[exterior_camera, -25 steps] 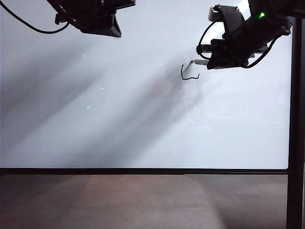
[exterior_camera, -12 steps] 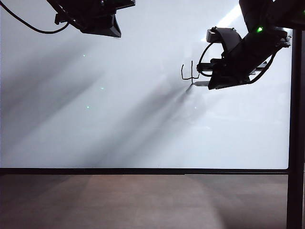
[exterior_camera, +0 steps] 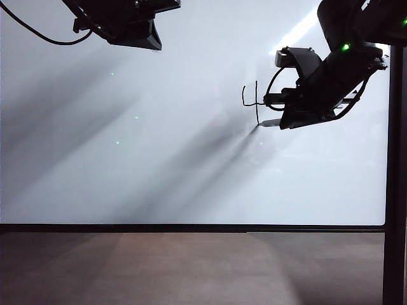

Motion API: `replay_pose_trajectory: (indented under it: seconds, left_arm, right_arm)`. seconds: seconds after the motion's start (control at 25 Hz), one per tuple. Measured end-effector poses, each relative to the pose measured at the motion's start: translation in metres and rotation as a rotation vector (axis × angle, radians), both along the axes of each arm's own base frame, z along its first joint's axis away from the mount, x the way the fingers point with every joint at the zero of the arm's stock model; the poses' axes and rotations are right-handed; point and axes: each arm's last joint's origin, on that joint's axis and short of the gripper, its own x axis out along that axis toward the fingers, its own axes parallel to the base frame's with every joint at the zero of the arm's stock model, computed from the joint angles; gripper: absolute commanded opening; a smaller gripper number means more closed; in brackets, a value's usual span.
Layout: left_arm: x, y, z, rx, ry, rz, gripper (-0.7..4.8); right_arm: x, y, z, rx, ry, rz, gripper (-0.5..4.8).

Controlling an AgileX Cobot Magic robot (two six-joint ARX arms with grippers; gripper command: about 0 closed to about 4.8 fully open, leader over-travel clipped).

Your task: Reach to the right to find the marker pen, pick it up, and write the number 4 on the whiteboard.

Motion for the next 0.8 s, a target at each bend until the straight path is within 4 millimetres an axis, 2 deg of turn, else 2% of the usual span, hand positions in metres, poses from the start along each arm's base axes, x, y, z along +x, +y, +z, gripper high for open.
replay_pose_trajectory:
  seconds: [0.56, 0.64, 0.8]
  left_arm:
    - [0.000, 0.000, 0.000, 0.000, 0.000, 0.000, -0.05]
    - [0.000, 0.000, 0.000, 0.000, 0.000, 0.000, -0.05]
    - [-0.004, 0.002, 0.002, 0.008, 0.016, -0.008, -0.05]
  right_arm:
    - [0.000, 0.001, 0.002, 0.051, -0.014, 0.030, -0.07]
    - [-0.002, 0.002, 0.011, 0.101, -0.043, 0.068, -0.07]
    - [-0.020, 0.001, 0.051, 0.171, -0.137, 0.121, -0.07]
